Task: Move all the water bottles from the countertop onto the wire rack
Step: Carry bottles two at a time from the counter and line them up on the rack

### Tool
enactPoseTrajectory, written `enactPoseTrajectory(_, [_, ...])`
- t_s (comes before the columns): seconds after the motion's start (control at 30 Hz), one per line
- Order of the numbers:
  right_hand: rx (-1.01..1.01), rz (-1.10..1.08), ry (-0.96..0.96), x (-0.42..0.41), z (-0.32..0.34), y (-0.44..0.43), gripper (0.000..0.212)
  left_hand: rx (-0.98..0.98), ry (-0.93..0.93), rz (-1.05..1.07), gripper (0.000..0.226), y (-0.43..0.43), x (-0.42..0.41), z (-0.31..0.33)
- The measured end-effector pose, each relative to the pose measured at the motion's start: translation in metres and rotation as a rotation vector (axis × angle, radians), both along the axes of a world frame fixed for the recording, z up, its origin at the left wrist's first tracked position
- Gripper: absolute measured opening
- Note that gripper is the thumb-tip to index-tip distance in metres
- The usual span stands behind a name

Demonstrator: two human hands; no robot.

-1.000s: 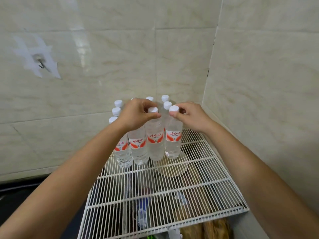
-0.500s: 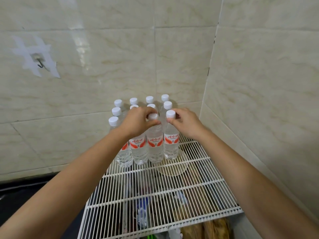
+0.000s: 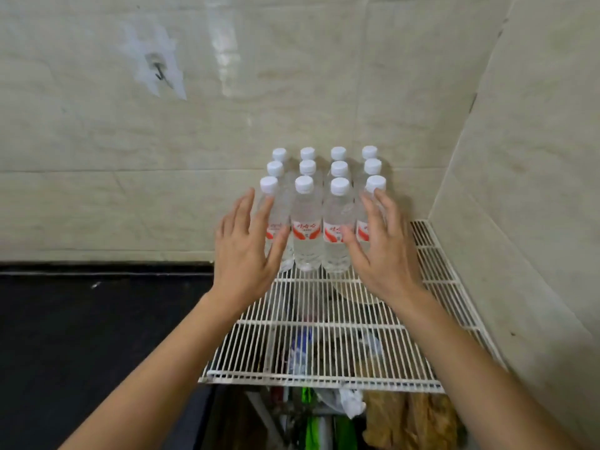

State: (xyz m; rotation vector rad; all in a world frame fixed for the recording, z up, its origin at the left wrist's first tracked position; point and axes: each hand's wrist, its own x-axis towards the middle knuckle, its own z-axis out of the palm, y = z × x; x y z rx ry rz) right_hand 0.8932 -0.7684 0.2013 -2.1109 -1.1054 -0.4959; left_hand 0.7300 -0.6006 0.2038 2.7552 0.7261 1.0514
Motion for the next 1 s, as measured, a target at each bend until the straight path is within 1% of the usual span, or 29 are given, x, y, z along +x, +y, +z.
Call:
enactPoseTrajectory(0.13, [-0.099,0.156,-0.003,-0.045,-0.035,0.021,0.065,-0.087,0.151,0.178,0.061,-0.018,-0.07,-0.052])
enactPoseTrajectory(0.23, [-0.154,0.284,0.043,-0.074,-0.057,0.037,0.069,-0.098,0.231,0.329,0.062,-0.019,-0.127,-0.071])
enactPoseTrajectory(0.37, [-0.2,0.387,0.075,-0.125,-0.063,0.076,0.072,-0.118,0.23,0.521,0.063,-0.007,-0.188,-0.063])
enactPoseTrajectory(0.57, [-0.231,0.521,0.041,-0.226,-0.053,0.139,0.076,-0.071,0.182,0.613,0.063,0.027,-0.287,-0.043])
enactPoseTrajectory(0.77, [-0.205,0.636,-0.006,-0.365,-0.044,0.226,0.076,-0.056,0.107,0.747,0.064,0.074,-0.442,-0.037])
enactPoseTrajectory(1.0, [-0.144,0.806,-0.04,-0.554,-0.022,0.346,0.075,-0.052,0.114,0.883,0.065,0.144,-0.63,-0.013])
